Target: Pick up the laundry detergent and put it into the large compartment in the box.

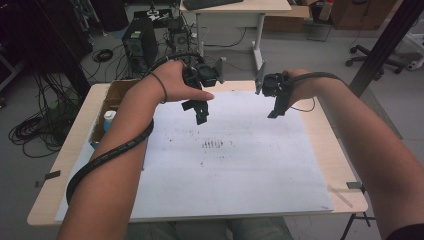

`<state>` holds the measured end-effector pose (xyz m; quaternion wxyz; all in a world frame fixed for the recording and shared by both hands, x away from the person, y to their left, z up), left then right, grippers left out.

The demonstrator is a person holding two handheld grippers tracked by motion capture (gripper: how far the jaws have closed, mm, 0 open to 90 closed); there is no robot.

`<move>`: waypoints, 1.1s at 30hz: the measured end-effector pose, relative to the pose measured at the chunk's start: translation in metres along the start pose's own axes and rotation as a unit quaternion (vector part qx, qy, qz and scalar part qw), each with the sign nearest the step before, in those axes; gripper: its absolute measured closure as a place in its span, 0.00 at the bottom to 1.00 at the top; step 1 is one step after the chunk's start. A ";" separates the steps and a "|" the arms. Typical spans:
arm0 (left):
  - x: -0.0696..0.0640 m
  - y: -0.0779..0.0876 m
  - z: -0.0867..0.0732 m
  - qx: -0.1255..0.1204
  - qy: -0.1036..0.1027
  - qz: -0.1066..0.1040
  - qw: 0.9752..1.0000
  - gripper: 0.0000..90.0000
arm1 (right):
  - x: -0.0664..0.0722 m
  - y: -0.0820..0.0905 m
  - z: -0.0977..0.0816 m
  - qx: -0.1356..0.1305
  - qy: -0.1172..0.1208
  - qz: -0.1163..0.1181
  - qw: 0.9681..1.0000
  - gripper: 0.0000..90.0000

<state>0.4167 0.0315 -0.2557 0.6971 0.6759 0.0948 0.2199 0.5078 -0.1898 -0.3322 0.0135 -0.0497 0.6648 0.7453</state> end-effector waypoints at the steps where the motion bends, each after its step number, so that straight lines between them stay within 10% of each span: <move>1: 0.000 0.000 0.000 0.000 0.000 0.000 1.000 0.05 | 0.000 0.000 0.000 0.000 0.000 0.000 1.000 0.08; 33: -0.012 -0.036 0.014 0.011 -0.021 -0.006 1.000 0.05 | 0.003 0.001 -0.004 0.007 0.005 0.002 1.000 0.08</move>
Point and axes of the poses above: each handheld gripper's, and its own axes: y roughly backward along the jaws, z roughly out of its top, x roughly to its left, the point moved 6 cm from there along -y, roughly forward along the jaws, and after that the axes turned 6 degrees about z, right-handed, at the moved point
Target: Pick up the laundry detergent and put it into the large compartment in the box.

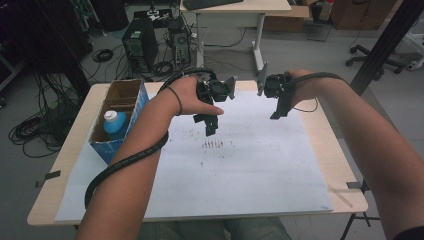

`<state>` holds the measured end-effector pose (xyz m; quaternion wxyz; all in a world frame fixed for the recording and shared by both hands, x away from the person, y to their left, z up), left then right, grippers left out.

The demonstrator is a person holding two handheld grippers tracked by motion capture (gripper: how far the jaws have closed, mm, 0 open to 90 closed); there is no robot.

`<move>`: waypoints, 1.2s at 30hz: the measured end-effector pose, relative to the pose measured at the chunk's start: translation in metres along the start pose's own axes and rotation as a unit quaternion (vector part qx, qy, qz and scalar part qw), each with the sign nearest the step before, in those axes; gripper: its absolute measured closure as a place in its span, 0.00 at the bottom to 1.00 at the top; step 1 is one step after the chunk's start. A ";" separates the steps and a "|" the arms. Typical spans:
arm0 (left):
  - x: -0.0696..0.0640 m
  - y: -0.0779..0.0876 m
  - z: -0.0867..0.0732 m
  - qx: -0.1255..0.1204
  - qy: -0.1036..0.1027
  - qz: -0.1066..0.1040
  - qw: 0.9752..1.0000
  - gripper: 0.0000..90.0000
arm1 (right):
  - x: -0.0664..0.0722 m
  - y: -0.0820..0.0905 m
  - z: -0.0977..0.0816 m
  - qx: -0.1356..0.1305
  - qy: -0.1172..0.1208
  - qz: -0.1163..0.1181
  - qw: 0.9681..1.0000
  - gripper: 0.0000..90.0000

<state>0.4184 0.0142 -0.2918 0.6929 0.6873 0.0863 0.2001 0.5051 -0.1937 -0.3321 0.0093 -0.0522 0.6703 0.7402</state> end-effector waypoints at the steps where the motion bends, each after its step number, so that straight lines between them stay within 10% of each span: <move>1: 0.000 0.000 -0.001 0.000 0.001 -0.003 1.000 0.05 | -0.001 0.000 0.000 0.001 -0.001 0.001 1.000 0.08; 36: 0.003 0.002 -0.011 0.002 0.007 -0.005 1.000 0.05 | 0.000 0.005 0.006 0.007 0.002 -0.004 1.000 0.08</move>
Point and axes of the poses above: each handheld gripper's, and its own axes: y roughly backward along the jaws, z roughly out of its top, x roughly to its left, the point moved 6 cm from there along -y, roughly forward along the jaws, and after that the axes turned 6 degrees about z, right-handed, at the moved point
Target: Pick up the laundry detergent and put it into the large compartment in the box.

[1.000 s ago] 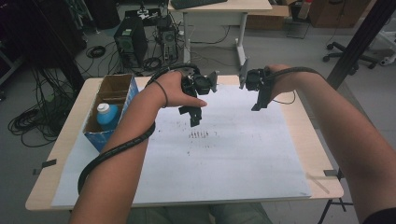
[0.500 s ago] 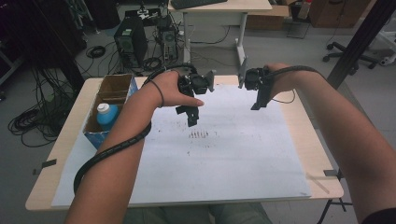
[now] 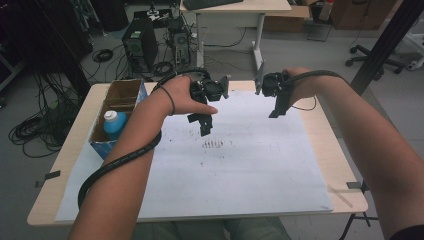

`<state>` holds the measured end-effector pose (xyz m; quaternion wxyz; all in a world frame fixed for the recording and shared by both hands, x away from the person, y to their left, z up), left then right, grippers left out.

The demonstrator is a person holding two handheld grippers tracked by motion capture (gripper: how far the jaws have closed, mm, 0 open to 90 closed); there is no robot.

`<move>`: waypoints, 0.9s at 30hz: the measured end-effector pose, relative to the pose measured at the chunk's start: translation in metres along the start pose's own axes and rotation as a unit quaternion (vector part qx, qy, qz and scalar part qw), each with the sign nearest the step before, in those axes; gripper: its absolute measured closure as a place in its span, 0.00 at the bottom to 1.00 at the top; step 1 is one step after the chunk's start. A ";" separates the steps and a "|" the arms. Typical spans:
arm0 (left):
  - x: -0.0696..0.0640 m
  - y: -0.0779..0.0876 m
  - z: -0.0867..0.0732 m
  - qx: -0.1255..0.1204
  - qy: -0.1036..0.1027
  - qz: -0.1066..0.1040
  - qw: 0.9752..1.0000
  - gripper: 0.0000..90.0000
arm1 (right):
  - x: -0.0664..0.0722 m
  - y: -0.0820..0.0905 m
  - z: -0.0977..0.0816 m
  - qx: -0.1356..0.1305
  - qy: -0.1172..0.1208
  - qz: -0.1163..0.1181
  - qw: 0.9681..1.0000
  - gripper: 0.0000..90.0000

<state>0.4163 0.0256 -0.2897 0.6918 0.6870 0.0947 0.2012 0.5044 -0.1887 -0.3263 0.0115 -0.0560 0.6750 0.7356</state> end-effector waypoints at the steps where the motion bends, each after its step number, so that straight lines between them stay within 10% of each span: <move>1: 0.000 0.000 0.000 -0.001 0.001 -0.002 1.000 0.05 | 0.000 0.000 0.000 0.000 0.001 0.000 1.000 0.08; 27: 0.001 -0.003 -0.002 -0.002 0.006 -0.004 1.000 0.05 | 0.000 -0.001 0.000 -0.001 0.001 0.000 1.000 0.08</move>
Point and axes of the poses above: each handheld gripper's, and its own axes: y roughly backward along the jaws, z roughly out of its top, x roughly to its left, the point moved 6 cm from there along -y, roughly forward along the jaws, and after that the axes turned 6 degrees about z, right-handed, at the moved point
